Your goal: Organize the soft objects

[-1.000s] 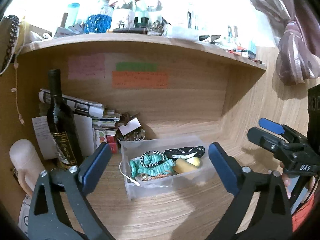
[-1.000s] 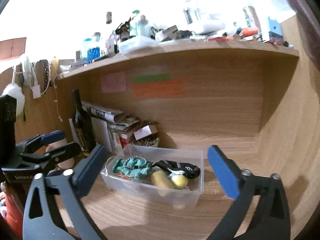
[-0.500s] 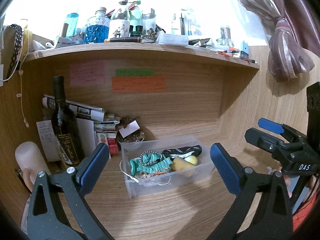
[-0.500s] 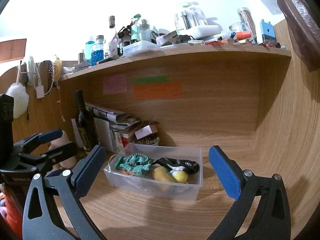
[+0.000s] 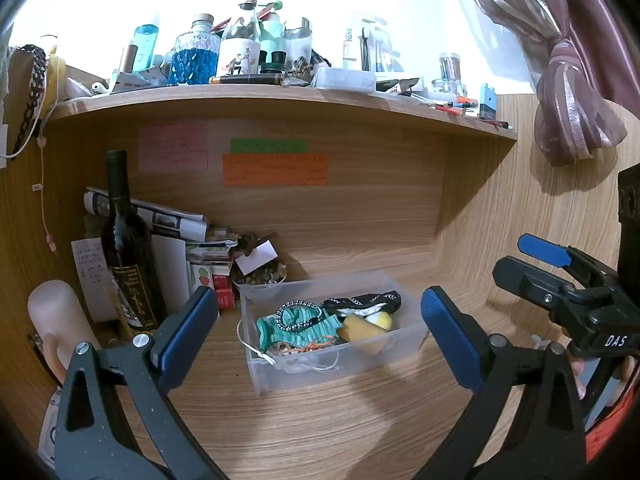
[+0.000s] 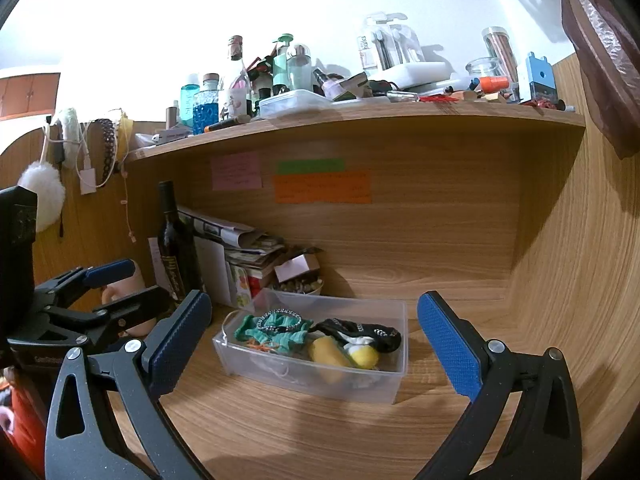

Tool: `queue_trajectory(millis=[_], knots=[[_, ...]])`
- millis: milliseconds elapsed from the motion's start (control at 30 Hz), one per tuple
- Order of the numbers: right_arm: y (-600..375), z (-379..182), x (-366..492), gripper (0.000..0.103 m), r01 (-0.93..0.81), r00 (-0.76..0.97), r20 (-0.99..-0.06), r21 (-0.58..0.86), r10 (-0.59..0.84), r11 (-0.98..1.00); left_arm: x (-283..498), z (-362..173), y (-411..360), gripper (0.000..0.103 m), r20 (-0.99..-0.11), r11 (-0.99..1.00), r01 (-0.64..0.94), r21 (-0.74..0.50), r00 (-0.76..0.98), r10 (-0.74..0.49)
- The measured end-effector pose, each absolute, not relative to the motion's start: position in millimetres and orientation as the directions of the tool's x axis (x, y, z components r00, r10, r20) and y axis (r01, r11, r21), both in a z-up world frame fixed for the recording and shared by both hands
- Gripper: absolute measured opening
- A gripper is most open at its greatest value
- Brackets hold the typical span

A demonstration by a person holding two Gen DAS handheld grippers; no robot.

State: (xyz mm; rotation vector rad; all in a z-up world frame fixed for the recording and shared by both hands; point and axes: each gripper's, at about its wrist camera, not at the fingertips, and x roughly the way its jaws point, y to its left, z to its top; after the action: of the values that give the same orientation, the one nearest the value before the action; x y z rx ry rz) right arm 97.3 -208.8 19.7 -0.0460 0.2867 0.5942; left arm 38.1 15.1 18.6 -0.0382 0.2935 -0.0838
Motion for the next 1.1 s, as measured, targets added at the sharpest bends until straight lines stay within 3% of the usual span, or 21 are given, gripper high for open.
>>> queue_trajectory(millis=[1100], knots=[[-205.5,19.1,102.1,0.103,-0.566,0.787,-0.282,0.028,0.549,0.824,42.6,19.3,15.8,0.103,-0.282,0.996,0.069,-0.062,0.956,-0.084]])
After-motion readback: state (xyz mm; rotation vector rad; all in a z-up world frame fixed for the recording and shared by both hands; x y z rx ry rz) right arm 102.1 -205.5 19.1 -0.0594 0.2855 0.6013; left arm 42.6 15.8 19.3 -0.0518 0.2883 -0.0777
